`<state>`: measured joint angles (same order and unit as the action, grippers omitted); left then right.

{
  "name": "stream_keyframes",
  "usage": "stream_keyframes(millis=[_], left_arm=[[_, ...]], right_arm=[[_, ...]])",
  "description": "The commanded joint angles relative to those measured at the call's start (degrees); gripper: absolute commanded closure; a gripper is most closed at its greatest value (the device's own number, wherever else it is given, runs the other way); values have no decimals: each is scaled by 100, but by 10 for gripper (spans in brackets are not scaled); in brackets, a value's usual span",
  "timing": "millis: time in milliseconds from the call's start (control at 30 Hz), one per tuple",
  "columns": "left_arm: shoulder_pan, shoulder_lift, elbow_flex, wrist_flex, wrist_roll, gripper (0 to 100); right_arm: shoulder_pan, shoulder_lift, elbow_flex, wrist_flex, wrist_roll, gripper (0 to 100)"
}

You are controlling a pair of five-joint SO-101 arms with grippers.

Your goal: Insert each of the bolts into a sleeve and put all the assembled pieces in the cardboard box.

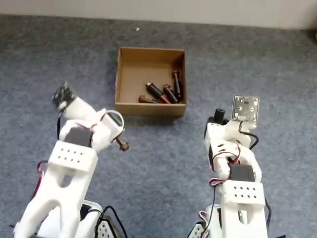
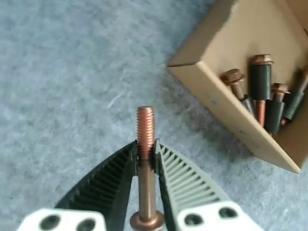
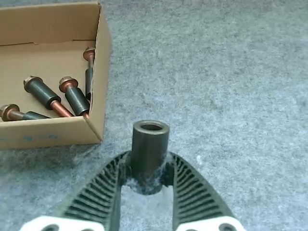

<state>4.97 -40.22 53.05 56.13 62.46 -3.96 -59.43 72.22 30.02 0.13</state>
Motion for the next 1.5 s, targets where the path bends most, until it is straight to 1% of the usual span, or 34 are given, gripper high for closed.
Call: stream_keyframes(millis=[0, 100, 167, 200, 467, 533, 633, 700, 833, 933, 1000, 1067, 1133, 1200, 1267, 1367, 1467], left_arm=[[-127, -655, 470, -149, 343, 906], [-136, -980, 840, -149, 369, 743], [-119, -1121, 980, -149, 369, 665], [-119, -1156, 1015, -149, 369, 651], [-145, -1209, 1024, -149, 343, 649], [-145, -1226, 1024, -141, 176, 649], [-163, -1226, 1015, -141, -862, 649], [-321, -1226, 963, -35, -1433, 649], [-716, -1209, 435, 642, -2734, 649], [-796, -1182, 92, 923, -3684, 654], [-813, -1182, 31, 914, -4554, 691], [-813, -1182, 48, 809, -5908, 750], [-778, -1182, 48, 615, -6971, 805], [-725, -1174, 40, 378, -7622, 828], [-690, -1165, 40, 220, -8167, 829], [-585, -1156, 40, 229, -9231, 829], [-505, -1156, 66, 229, -10136, 828]], right_arm=[[48, -163, -66, -198, 0, 989], [48, -163, -66, -198, 0, 989], [48, -163, -66, -189, 0, 989], [48, -163, -57, -189, 0, 989], [48, -154, -57, -189, 0, 989], [48, -154, -57, -189, 0, 989], [48, -154, -57, -189, 0, 989], [48, -154, -57, -189, 0, 989], [48, -154, -57, -189, 0, 989], [48, -154, -57, -189, 0, 989], [48, -154, -57, -189, 0, 989], [48, -154, -57, -189, 0, 989], [48, -154, -57, -189, 0, 989], [48, -154, -57, -189, 0, 989], [48, -154, -57, -189, 0, 989], [48, -154, -57, -189, 0, 989], [48, -154, -57, -189, 0, 989]])
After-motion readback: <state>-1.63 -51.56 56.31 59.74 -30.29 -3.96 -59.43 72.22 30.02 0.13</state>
